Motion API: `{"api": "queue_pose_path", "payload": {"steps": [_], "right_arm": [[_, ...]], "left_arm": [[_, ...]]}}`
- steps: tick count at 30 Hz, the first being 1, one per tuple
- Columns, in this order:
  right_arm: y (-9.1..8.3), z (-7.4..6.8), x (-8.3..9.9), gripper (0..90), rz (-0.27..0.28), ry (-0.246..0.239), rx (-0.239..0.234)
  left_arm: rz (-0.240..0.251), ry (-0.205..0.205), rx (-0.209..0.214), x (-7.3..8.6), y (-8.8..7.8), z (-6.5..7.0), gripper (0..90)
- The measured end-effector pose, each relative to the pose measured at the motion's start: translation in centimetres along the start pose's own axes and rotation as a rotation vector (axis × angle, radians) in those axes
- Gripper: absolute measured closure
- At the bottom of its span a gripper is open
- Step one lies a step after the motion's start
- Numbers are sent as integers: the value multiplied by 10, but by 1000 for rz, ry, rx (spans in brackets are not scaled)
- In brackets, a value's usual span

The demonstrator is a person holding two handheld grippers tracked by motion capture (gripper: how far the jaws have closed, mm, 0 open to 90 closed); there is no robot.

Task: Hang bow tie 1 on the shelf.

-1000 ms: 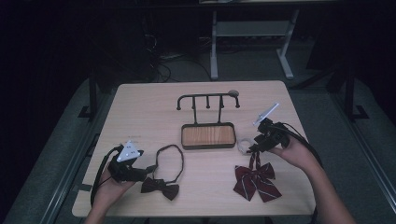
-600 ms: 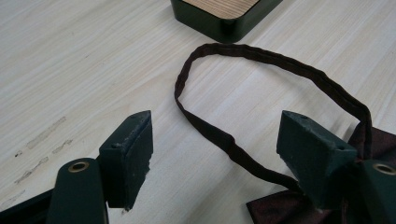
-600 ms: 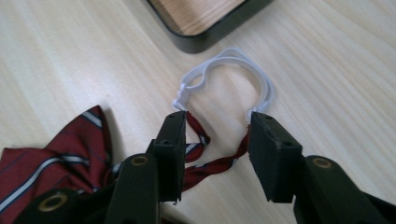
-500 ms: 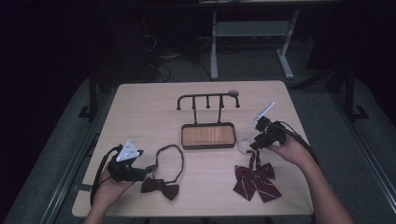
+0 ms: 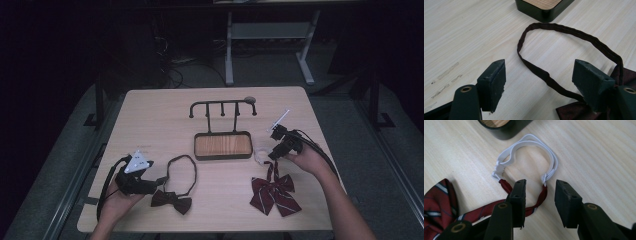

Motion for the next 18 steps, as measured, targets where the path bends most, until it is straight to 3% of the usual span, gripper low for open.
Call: {"api": "queue_pose_path", "payload": {"steps": [9,18], "right_arm": [[6,1,-2,647,-18,8,9],[11,0,-2,743,-51,14,22]], "left_arm": [[-2,3,1,0,0,0,275],[4,0,1,0,0,0,275]]}}
Point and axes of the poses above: each handheld gripper's, and its own axes: y roughly forward along the jaws, x roughly out of its underside, z roughly to its right, the point moved 5 cm from there along y, roughly forward along the jaws, and after that the axes turned 9 degrees about x, right-handed, at the moved point
